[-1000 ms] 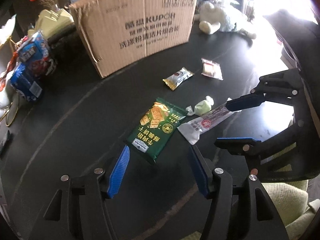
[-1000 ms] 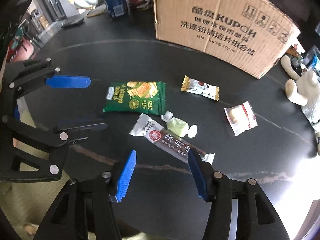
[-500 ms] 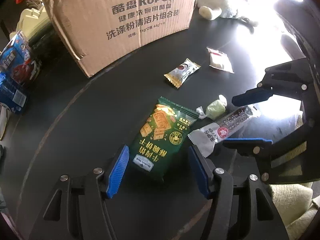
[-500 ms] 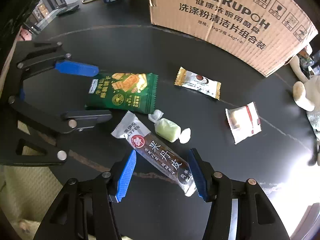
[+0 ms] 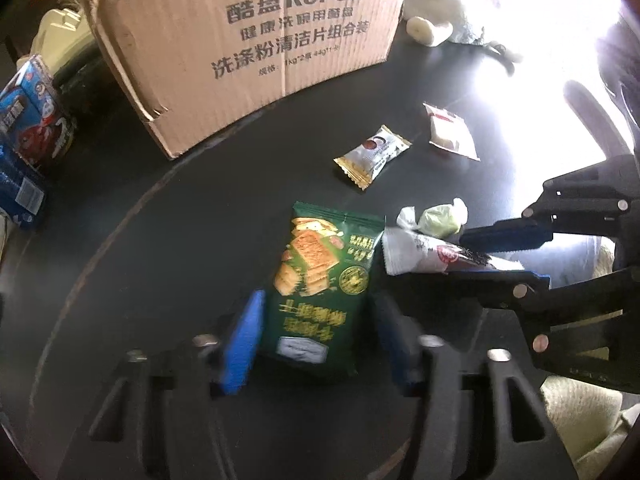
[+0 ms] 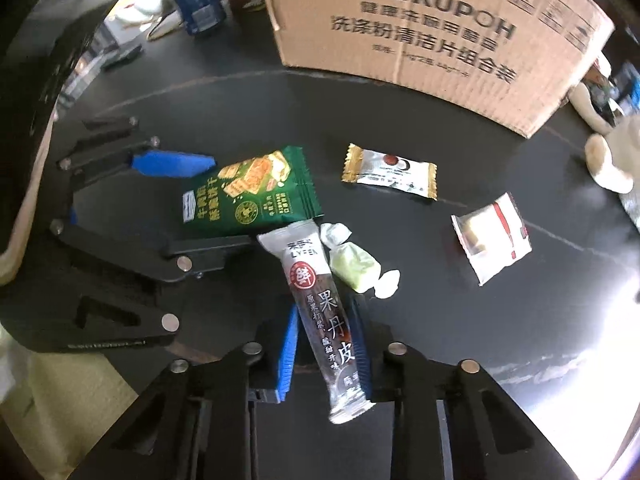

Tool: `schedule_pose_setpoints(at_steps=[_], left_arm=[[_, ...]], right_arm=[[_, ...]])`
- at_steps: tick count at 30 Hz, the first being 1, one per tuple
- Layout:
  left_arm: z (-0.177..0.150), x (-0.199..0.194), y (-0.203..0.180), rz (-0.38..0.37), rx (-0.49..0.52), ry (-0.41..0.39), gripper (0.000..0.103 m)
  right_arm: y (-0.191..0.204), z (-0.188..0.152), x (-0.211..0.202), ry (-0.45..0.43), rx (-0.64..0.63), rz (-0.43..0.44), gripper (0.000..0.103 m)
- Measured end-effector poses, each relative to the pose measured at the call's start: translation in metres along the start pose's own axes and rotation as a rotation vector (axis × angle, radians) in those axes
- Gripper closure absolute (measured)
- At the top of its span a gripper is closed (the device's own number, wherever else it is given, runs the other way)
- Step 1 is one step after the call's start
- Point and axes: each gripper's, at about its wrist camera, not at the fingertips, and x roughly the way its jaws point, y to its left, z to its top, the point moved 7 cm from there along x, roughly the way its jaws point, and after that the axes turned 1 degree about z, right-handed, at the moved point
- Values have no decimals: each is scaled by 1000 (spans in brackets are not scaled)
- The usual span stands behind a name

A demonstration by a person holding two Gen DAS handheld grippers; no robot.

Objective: Organize snacks
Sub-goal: 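Grasp the green cracker packet with the left tool while the right tool grasps the brown fruit-bar wrapper, then carry both packets over the box and open both tools to drop them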

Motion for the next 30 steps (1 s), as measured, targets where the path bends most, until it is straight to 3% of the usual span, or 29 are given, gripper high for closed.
schedule_pose_setpoints(at_steps=[15, 30], left_arm=[[-10, -32, 2, -2, -123, -53, 58], [15, -96, 1, 40, -183, -225, 58]], right_arm=[[-7, -11, -12, -104, 117, 14, 82], [-9, 9, -75, -310, 203, 5, 82]])
